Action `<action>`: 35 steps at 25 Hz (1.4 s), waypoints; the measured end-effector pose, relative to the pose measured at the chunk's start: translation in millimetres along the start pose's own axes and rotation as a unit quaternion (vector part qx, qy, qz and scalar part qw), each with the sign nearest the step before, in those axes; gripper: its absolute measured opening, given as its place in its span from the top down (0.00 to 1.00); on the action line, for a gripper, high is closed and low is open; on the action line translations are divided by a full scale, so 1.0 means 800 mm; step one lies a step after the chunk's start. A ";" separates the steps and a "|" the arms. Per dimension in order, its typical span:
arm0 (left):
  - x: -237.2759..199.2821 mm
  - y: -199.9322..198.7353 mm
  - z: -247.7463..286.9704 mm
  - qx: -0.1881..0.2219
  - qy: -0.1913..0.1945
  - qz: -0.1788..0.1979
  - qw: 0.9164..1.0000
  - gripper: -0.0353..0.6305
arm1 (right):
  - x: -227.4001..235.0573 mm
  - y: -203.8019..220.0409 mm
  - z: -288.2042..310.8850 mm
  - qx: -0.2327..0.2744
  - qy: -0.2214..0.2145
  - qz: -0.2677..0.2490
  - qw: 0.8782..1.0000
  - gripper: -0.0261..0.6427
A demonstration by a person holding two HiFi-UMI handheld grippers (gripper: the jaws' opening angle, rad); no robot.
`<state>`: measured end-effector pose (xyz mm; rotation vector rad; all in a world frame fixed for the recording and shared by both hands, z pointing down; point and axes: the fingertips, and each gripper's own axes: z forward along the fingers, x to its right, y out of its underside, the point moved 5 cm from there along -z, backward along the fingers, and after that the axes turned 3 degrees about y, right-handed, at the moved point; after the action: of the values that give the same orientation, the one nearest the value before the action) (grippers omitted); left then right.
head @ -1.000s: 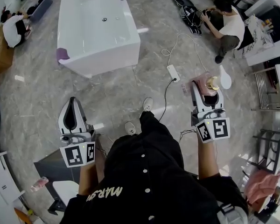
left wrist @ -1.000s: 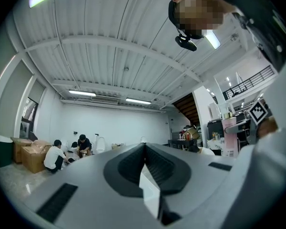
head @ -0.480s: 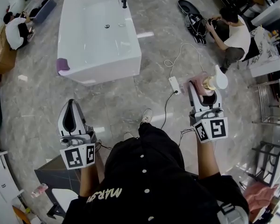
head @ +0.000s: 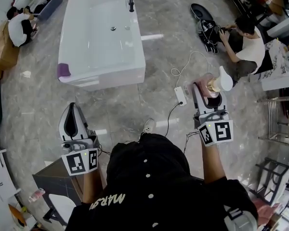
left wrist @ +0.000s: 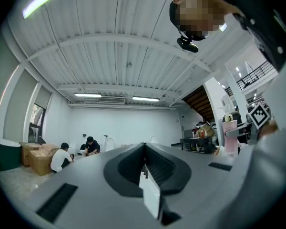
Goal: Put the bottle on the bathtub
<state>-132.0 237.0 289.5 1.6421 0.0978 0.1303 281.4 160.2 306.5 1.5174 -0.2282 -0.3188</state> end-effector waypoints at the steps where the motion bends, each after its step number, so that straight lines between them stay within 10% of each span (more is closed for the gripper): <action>1: 0.003 0.000 0.004 -0.001 -0.004 0.000 1.000 0.93 | 0.003 0.001 0.007 -0.001 -0.004 0.002 1.000 0.63; 35: -0.151 0.036 0.269 0.008 0.042 -0.023 0.999 0.93 | -0.026 -0.011 0.285 -0.011 0.024 0.002 1.000 0.63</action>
<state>-220.8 5.5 299.3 1.6484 0.2020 0.1634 183.5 -46.7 308.6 1.5001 -0.1885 -0.2802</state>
